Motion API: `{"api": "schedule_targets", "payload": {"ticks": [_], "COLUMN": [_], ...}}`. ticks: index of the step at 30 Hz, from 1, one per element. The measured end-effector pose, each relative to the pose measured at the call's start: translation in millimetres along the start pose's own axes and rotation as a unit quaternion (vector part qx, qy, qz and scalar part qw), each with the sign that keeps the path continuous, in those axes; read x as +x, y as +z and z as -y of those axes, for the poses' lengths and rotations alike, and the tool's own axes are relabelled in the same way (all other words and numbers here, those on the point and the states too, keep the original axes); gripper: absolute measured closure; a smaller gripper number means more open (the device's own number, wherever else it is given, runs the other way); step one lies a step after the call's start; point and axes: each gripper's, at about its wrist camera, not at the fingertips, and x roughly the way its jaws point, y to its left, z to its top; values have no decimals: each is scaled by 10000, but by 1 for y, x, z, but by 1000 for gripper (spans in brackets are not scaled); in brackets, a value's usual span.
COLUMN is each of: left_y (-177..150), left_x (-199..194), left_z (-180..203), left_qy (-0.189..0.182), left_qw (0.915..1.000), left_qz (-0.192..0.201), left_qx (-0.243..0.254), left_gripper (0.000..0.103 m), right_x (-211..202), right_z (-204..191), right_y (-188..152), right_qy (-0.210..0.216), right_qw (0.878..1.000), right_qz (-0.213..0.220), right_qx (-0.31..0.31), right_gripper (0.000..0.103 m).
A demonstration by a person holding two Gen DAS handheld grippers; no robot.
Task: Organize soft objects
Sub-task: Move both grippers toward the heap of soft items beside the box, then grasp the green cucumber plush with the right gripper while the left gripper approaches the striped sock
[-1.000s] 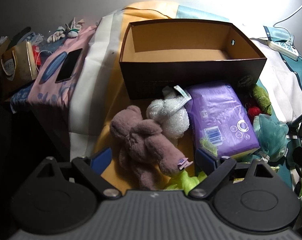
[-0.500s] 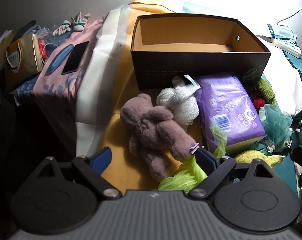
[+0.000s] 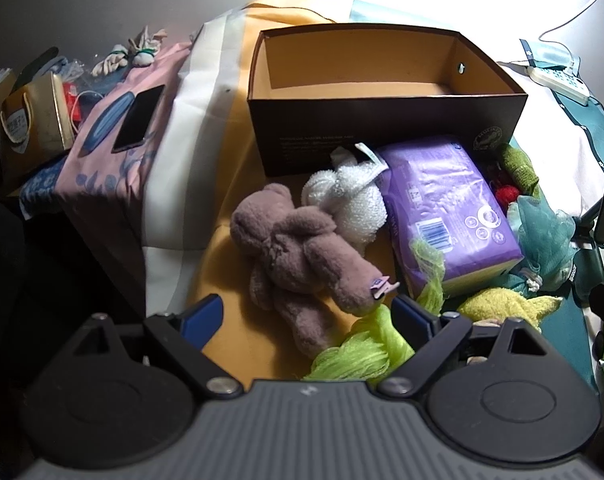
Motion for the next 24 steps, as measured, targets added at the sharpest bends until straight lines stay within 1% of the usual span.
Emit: {"api": "schedule_targets", "payload": {"ticks": [24], "left_y": [15], "left_x": [6], "left_z": [19], "left_qy": [-226], "left_qw": [9993], "left_qz": [-26], "left_qx": [291], "left_gripper": [12], "right_x": [0], "right_z": [25], "right_y": [1], "right_qy": [-223], "right_qw": [9987], "right_qz": [-18], "right_qx": [457], "right_gripper": [68]}}
